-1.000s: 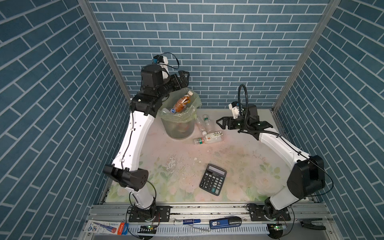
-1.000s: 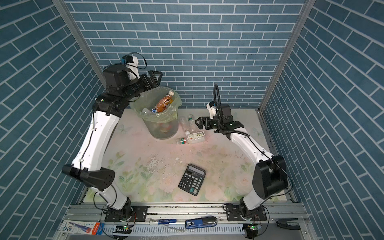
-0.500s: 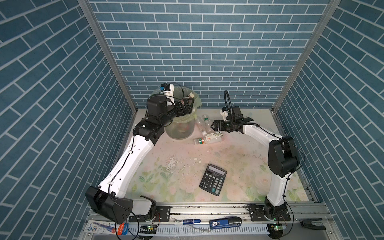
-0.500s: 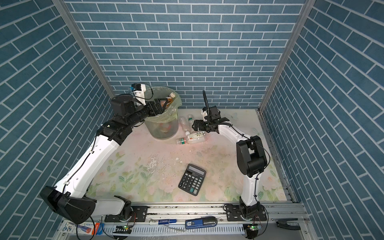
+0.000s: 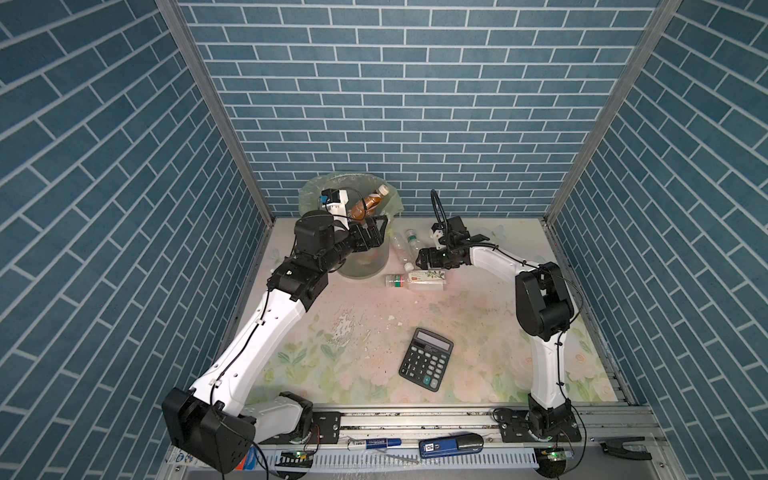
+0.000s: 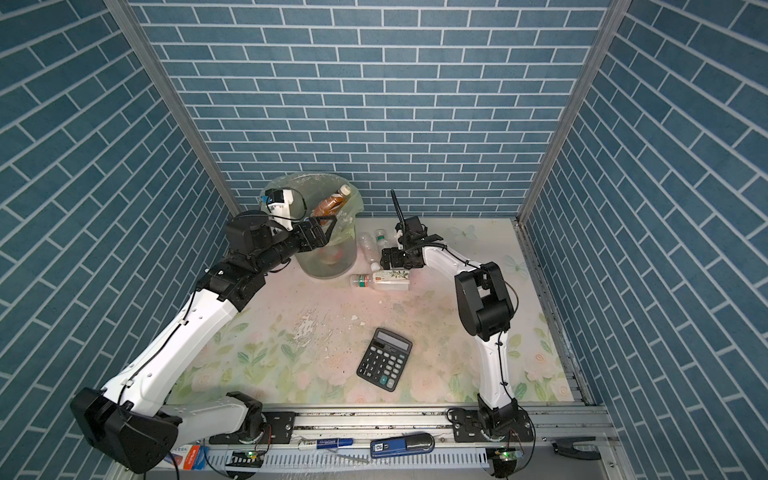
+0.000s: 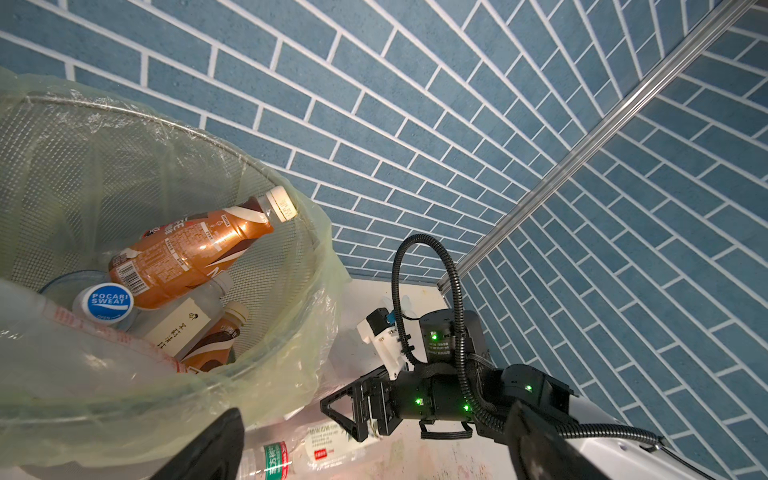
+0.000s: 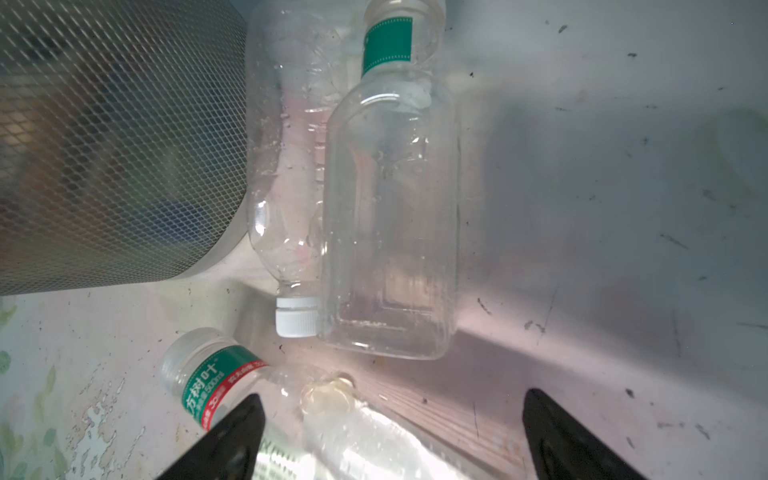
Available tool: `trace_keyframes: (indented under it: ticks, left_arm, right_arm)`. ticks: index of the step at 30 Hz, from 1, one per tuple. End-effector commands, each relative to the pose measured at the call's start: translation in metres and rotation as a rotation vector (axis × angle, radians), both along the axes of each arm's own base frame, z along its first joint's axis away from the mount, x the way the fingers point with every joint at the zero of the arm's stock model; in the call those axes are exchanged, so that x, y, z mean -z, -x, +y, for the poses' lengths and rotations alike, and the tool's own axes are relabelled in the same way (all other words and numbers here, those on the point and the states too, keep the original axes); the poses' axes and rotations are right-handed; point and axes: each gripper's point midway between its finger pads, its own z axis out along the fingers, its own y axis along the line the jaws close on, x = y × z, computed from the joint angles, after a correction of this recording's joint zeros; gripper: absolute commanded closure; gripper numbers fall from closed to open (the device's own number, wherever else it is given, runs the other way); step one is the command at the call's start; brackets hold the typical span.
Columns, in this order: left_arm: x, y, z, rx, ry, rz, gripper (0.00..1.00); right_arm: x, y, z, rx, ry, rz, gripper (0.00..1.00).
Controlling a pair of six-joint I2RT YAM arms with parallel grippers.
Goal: Throw the plastic bottles in the bin
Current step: 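Move the right gripper toward the clear green-labelled bottles while the left arm withdraws, then lower the right gripper onto the lying bird-label bottle and close it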
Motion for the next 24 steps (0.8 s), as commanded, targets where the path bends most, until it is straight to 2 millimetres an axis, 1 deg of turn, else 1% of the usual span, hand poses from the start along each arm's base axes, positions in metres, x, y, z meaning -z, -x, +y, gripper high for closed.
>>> trace_keyframes:
  ticks: [1,5,11,16,19,24]
  left_arm:
    - [0.004,0.005,-0.007,0.025,0.012,-0.004,0.01]
    - [0.019,0.011,-0.01,0.033,0.007,0.026,0.01]
    - [0.039,0.017,-0.008,0.027,0.007,0.067,0.01]
    - [0.047,0.022,-0.011,0.031,0.004,0.084,0.01]
    - [0.049,0.023,-0.01,0.027,0.004,0.09,0.01]
    - [0.05,0.025,-0.007,0.013,0.002,0.092,0.01]
  right_arm:
    - [-0.003,0.017,-0.003,-0.016,0.009,0.007,0.06]
    - [-0.011,0.034,-0.005,-0.03,0.0,0.01,0.07]
    - [-0.027,0.059,-0.009,-0.061,-0.03,-0.009,0.08]
    - [-0.036,0.082,-0.008,-0.112,-0.028,-0.03,0.02]
    - [-0.038,0.097,-0.001,-0.158,-0.03,-0.038,0.01]
    - [-0.03,0.12,0.02,-0.244,-0.023,-0.016,0.01]
